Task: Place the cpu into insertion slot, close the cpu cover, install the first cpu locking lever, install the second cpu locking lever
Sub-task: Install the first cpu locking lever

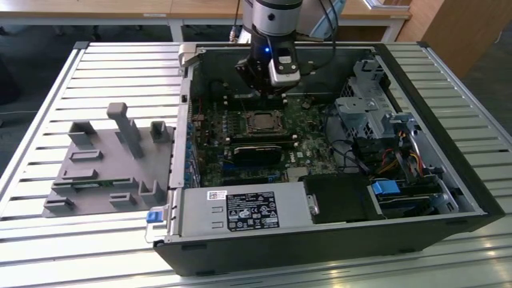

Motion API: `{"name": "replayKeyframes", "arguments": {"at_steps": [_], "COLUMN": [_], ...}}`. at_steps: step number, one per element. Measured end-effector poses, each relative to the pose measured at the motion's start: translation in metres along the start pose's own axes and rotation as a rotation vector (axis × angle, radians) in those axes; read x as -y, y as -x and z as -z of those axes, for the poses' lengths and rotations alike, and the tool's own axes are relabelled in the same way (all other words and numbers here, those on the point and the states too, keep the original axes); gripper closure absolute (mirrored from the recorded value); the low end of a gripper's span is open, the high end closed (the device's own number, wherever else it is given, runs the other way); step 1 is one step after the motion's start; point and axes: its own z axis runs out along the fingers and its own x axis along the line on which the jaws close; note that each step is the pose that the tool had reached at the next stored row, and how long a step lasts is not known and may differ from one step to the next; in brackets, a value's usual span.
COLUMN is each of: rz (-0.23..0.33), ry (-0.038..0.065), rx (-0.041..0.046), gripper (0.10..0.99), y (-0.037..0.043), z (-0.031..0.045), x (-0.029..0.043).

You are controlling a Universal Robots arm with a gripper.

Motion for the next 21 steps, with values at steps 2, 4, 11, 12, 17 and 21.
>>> {"name": "replayKeyframes", "arguments": {"at_steps": [2,4,11,12,17,21], "rz": [0.036,0.073,0.151,0.155,0.203,0.276], "ry": [-0.001,-0.002,-0.002,-0.001,0.000,-0.001], "rx": [-0.0004,-0.0008,0.0045,0.0065,0.0115,0.0106], "gripper": [0.980,0.980,0.980,0.980,0.980,0.980], "y": [0.0000,0.0000,-0.0002,-0.0003,-0.0007,-0.0008], "z": [-0.0001,-0.0002,-0.0005,-0.0006,-0.0010,-0.0016], "x": [0.0000,0.0000,0.0000,0.0001,0.0003,0.0003]}}
